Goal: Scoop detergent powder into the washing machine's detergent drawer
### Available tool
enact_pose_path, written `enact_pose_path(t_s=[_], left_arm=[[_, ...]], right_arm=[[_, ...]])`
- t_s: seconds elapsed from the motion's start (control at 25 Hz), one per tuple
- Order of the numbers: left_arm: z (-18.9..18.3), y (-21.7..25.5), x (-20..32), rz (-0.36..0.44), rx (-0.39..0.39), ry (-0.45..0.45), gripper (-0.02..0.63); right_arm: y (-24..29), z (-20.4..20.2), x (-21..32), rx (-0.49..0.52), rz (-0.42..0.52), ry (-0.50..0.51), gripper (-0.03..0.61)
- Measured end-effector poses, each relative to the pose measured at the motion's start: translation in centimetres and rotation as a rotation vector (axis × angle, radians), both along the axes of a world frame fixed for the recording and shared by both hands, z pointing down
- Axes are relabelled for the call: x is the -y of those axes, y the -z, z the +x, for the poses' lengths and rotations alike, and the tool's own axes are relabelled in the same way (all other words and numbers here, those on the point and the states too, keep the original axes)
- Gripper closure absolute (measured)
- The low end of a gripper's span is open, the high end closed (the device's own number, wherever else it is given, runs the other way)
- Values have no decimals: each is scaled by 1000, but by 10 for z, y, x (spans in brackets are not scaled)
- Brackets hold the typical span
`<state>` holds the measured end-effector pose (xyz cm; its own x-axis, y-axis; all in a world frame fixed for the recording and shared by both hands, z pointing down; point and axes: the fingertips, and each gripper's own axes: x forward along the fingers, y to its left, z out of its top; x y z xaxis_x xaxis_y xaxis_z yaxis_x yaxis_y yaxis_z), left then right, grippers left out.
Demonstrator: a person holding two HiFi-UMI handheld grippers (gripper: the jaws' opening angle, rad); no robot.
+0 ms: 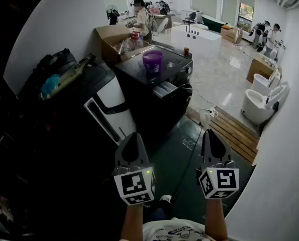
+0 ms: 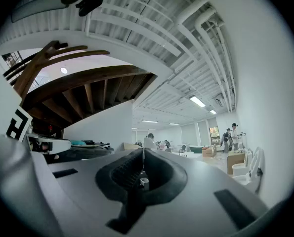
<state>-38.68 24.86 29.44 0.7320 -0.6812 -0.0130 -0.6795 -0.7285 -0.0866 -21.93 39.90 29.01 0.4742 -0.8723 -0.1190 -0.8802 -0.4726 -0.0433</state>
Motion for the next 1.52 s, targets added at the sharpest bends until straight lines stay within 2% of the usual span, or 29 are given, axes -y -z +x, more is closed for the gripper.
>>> enact_pose_path(t_s=[0.72, 1.52], left_arm=[[10, -6, 33, -18, 7, -2, 609], [53, -12, 121, -12, 17, -56, 609]], right_arm=[[1, 6, 32, -9, -2, -2, 558], [0, 38, 120, 22, 39, -20, 558]])
